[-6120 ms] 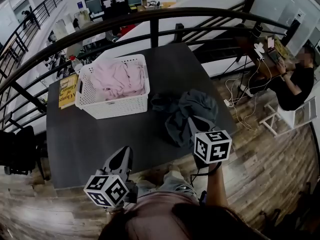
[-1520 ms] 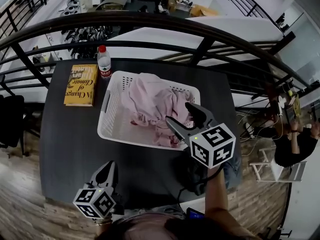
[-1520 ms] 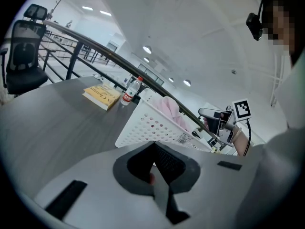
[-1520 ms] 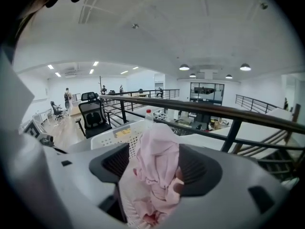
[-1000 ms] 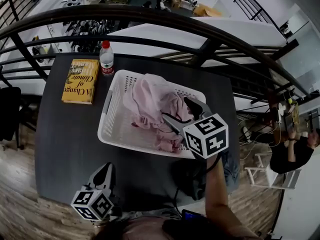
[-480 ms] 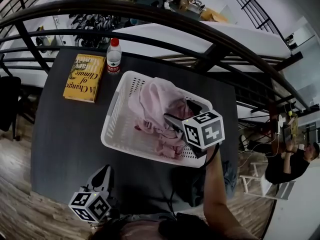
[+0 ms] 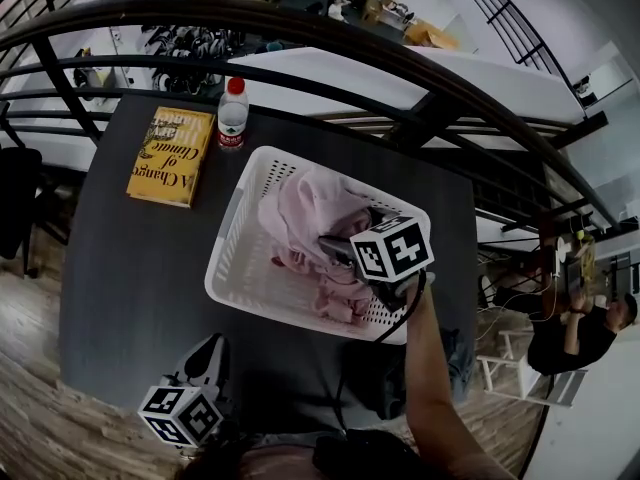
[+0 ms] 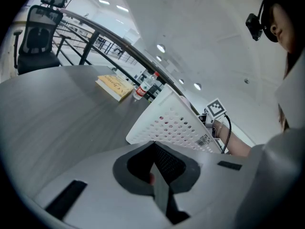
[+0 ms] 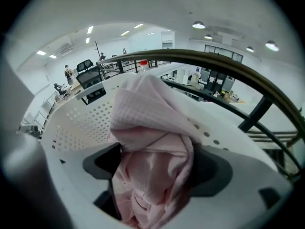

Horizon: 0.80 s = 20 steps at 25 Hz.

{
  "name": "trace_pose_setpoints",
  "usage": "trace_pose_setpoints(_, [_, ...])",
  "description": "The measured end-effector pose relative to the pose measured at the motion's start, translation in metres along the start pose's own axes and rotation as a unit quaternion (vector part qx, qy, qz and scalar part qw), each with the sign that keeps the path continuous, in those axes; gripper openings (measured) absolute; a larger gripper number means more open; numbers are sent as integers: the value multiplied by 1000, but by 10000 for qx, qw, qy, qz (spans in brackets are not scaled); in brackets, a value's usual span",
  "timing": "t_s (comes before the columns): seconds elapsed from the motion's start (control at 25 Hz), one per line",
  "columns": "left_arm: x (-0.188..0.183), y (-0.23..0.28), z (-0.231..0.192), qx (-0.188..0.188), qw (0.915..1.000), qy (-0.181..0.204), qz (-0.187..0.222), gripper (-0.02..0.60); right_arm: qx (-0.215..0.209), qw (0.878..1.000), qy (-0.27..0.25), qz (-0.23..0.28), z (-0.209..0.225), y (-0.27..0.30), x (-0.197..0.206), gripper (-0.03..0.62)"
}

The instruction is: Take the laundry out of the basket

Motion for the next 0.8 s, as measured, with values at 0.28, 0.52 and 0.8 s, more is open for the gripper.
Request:
trace_pose_setpoints(0.28, [0,1,-5,-16,10000,-23,-22,-3,22,9985,-40,-554,-2,40,19,425])
trace_pose_setpoints(0.52, [0,-1,-9,-49,10000,-15,-45,-2,271,9933,-213,-1100,1,66,38,423])
trace_pose_setpoints(0.8, [-3,-3,-9,-17,10000,5,6,-2,381,9898,-231,-1355,2,75,44,419])
Point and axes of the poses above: the fingertips, and each gripper's own axes: y forward along the fingers, z to its right, x out of its underside, the point moved 1 cm from there along -y, backward along the fingers, and after that the axes turned 8 degrees about y, right-handed, at the moved point
